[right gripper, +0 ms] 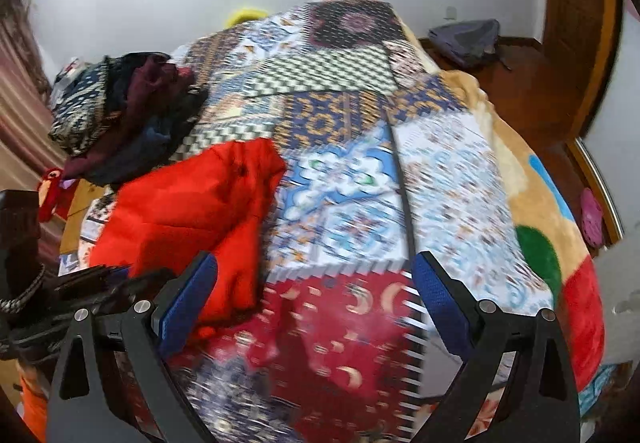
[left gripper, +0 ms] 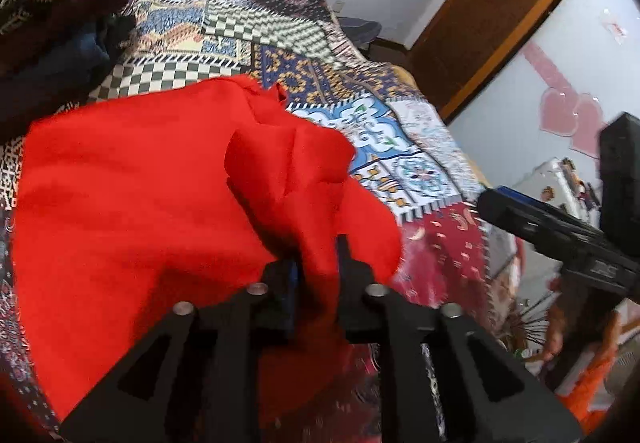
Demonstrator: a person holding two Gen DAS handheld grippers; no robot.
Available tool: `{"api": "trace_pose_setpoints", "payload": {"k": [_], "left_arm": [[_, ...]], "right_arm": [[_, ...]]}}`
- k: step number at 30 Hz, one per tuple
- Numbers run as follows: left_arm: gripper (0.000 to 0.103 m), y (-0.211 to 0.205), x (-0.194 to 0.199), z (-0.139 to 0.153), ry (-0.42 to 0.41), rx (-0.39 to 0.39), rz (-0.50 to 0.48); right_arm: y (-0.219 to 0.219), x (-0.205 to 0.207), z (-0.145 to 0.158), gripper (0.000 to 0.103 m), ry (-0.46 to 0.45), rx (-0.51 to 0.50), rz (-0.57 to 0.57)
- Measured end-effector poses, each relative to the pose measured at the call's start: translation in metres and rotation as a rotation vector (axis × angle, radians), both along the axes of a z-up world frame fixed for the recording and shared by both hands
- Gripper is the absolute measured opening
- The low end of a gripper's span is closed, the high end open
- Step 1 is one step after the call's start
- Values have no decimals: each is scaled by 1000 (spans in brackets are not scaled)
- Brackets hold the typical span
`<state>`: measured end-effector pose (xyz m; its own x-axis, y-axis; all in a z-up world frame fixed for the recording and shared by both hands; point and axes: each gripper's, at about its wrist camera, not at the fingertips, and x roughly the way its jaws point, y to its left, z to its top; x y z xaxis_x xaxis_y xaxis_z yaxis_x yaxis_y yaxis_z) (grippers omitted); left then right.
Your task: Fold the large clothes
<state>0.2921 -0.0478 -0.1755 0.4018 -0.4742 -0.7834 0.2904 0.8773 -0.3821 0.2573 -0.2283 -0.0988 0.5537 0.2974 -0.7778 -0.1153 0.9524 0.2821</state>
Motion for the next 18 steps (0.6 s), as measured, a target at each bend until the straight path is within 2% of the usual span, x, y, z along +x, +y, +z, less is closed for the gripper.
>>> {"api": "trace_pose_setpoints", "payload": {"k": [2,6,8,11,13,18], "left_arm": [[44,12,-9,15,-39,1,0],[50,34,-25,39,-139,64,36],[59,50,-30,45,-177,109,78],[60,78,-35,44,-209,210,140],[60,94,-37,39,-203,247,175],[60,125,-37,10,-111,237,207]], "right_arm": [[15,-1,8,97,-28,7,34],[48,1,19,97,-68,1,116],[65,3,21,97,-78,-6,156],[93,8,19,97,-81,-23,221],[106,11,11,97,-69,-36,253],[122,25,-23,97,7,-115,280]]}}
